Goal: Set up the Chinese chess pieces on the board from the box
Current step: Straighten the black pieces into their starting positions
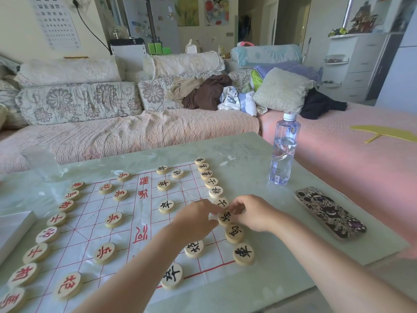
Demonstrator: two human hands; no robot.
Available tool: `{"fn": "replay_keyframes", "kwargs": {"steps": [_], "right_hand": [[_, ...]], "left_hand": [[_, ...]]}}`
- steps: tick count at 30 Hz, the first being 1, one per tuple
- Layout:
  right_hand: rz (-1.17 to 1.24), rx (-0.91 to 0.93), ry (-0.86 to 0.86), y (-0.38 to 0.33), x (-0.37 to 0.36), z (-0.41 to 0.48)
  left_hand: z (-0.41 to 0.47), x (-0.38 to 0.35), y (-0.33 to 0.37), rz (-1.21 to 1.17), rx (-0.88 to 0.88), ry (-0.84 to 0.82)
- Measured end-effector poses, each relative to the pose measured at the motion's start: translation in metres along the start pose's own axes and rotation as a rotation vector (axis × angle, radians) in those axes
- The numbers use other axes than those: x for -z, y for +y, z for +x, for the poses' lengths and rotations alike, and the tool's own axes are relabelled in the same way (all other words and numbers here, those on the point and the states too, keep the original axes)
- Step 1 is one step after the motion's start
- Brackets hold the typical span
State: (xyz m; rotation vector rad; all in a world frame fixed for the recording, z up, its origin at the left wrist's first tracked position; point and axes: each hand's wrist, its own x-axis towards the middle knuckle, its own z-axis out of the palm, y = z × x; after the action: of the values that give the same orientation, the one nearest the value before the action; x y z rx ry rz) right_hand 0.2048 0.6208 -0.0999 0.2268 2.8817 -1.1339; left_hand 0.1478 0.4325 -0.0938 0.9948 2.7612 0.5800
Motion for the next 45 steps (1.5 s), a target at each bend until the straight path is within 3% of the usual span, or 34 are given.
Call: {"fn": "replay_keyframes", "kwargs": {"steps": [19,25,30,35,45], "right_hand": [[0.084,0.001,0.078,0.008,0.000,0.002],[0.094,0.025,0.006,0.010,0.001,0.000],[0.083,0.023,0.078,0.011,-0.002,0.006],[0.069,0.038,-0.023,0.011,0.002,0.005],[0.097,0.059,-0.010,0.013,0.003,0.006]], "left_hand": [[-0.004,-0.009,0.003,-0.086,0.088,0.047],[0.001,-0.009,0.006,-0.092,0.095,0.082],[0.002,-0.012,0.006,-0.130,0.127,0.101],[0.002,-0.014,0.005,-0.138,0.113,0.122],[0.001,-0.017,0.002,-0.098,0.115,0.137]]}}
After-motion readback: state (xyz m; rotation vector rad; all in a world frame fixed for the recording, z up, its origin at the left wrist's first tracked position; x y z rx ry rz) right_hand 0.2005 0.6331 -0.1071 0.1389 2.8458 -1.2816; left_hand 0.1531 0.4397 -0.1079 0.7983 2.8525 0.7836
